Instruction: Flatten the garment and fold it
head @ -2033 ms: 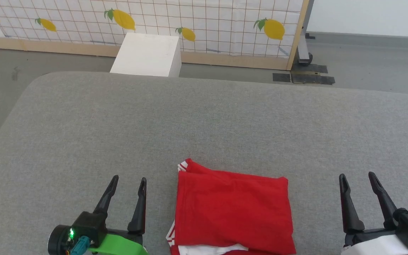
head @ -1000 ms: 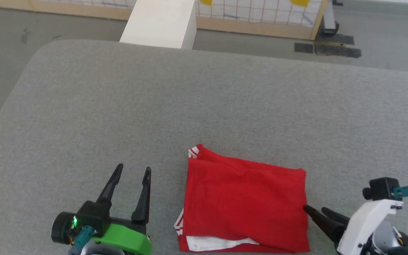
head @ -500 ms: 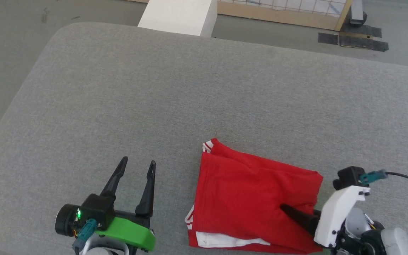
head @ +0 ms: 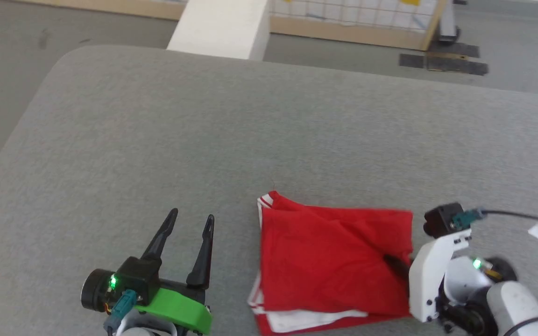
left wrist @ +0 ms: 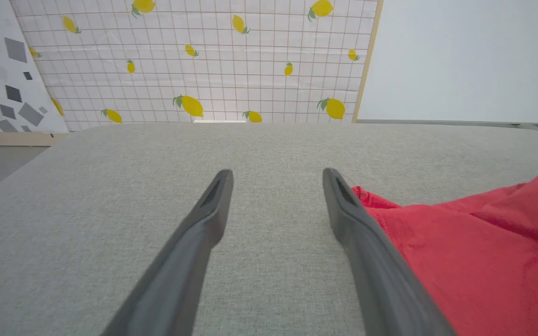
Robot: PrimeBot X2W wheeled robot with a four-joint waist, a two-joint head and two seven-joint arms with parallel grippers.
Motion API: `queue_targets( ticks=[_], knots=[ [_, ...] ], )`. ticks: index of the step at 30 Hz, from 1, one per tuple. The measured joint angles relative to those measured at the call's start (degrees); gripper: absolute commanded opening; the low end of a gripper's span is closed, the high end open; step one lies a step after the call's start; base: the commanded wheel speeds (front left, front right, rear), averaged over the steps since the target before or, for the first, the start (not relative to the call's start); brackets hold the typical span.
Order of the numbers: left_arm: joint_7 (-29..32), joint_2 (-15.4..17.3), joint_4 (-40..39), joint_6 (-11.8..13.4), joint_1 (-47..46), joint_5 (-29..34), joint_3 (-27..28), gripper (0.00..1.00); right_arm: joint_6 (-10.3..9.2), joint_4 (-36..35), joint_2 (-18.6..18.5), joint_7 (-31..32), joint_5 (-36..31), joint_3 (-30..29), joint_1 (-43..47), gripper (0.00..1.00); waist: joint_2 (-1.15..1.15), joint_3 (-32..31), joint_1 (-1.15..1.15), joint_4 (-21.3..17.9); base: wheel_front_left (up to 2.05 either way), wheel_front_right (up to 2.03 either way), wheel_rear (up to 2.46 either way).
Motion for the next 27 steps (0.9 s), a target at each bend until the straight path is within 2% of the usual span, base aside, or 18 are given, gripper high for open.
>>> queue_targets(
  ticks=[9,16,22,27],
  knots=[
    [0.01,-0.53,-1.41,0.0,0.44,0.0,-0.75,1.0,0.01,-7.64,-16.62,5.35,-11.69,12.43,-8.44,0.0,0.0,-0.63,0.0,-8.28,0.0,0.0,0.0],
    [0.01,-0.71,-3.36,0.0,-0.66,-0.24,-1.33,1.0,0.02,-8.13,-29.3,6.69,-12.83,17.1,-15.82,0.0,0.0,1.02,0.0,-16.21,0.0,0.0,0.0],
    [0.0,-0.03,-6.0,0.0,-4.53,-1.83,-2.38,1.0,0.02,-2.7,-35.56,2.74,-12.65,13.82,-18.13,0.0,0.0,4.82,0.0,-21.03,0.0,0.0,0.0],
    [0.0,1.36,-7.65,0.0,-7.06,-1.8,-3.93,1.0,0.02,4.04,-36.88,-2.83,-13.65,6.67,-18.09,0.0,0.0,9.52,0.0,-23.01,0.0,0.0,0.0]
  ],
)
